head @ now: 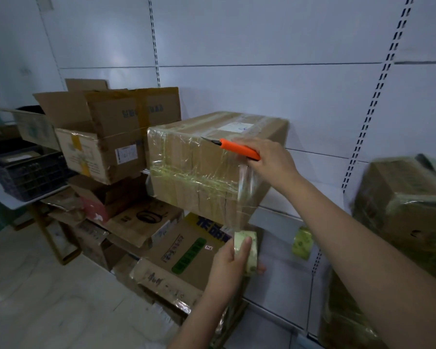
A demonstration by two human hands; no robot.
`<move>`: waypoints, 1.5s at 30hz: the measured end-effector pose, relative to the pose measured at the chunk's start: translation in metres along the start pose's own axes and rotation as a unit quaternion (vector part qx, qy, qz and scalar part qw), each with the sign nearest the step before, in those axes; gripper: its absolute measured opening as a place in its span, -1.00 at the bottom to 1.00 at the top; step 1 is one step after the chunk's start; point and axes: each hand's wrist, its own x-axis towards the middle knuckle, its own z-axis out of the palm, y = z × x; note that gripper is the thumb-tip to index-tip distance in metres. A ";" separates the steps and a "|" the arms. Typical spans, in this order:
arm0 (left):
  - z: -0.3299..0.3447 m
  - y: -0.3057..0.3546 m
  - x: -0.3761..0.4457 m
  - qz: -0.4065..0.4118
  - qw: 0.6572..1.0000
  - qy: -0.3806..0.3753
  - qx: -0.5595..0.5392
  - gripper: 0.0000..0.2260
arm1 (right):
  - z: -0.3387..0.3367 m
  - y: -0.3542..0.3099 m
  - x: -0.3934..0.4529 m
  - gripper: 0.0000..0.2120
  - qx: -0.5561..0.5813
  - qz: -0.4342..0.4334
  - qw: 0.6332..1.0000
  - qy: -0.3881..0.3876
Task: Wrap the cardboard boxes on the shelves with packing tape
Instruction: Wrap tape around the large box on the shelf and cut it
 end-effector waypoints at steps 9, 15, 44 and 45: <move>0.003 -0.099 -0.006 -0.051 0.984 -0.005 0.168 -0.57 | -0.006 0.003 0.010 -0.63 -0.056 -0.023 0.998 -0.007; -0.011 -0.127 0.032 -0.074 0.982 0.031 0.168 -0.19 | 0.003 0.011 0.014 -0.76 -0.031 0.011 0.999 -0.010; -0.010 -0.117 0.121 -0.100 0.969 0.004 0.224 -0.54 | 0.019 0.015 0.012 -0.86 0.093 0.045 0.994 0.018; -0.011 -0.114 0.127 -0.118 0.969 0.003 0.215 -0.50 | 0.021 0.013 0.011 -0.81 0.110 0.052 0.992 0.022</move>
